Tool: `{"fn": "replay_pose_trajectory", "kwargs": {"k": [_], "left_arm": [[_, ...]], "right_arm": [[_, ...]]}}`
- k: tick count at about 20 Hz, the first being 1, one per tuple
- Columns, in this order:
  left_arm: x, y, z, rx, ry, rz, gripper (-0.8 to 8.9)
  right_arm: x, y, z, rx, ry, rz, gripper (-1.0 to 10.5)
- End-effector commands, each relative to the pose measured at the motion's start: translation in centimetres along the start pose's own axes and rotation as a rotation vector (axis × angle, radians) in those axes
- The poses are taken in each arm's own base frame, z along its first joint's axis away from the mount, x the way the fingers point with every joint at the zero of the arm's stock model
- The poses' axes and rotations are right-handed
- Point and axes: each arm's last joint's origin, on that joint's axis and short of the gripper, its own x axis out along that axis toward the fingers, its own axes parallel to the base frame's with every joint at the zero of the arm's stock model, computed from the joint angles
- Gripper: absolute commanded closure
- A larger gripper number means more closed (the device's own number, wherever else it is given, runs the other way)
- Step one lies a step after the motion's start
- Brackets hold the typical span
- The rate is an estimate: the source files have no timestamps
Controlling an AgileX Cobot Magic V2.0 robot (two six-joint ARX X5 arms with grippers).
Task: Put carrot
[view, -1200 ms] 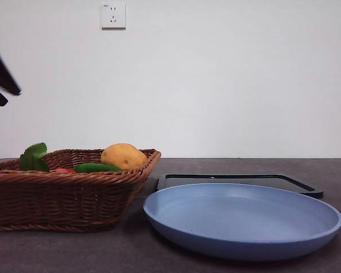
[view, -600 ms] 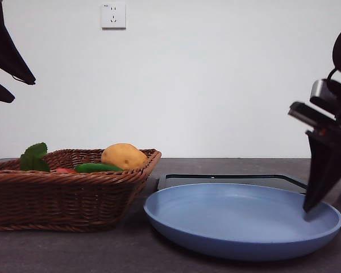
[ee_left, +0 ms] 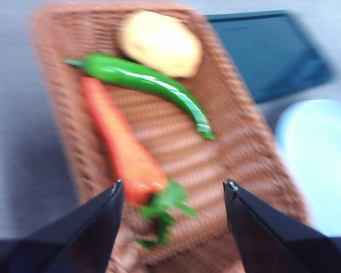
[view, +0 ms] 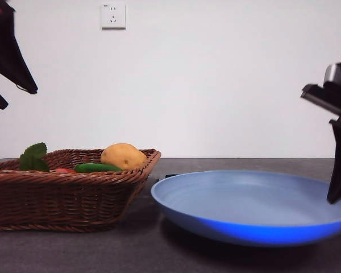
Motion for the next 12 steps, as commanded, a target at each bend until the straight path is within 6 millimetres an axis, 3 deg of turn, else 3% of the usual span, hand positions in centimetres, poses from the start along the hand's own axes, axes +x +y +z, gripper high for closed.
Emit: {"fn": "replay_pose_trajectory", "kwargs": {"k": [1, 8, 12], "left_arm": [[0.5, -0.9, 1.8, 0.040, 0.004, 0.036, 5.02], [6.5, -2.9, 5.5, 0.098, 0.232, 0.158, 5.03], [10.4, -3.0, 5.2, 0.121, 0.343, 0.218, 5.03]], "right_arm": [[-0.6, 0.3, 0.3, -0.014, -0.036, -0.025, 9.4], [-0.9, 0.4, 0.2, -0.018, -0.049, -0.027, 9.4], [-0.9, 0.4, 0.2, -0.022, -0.049, -0.026, 9.4]]}}
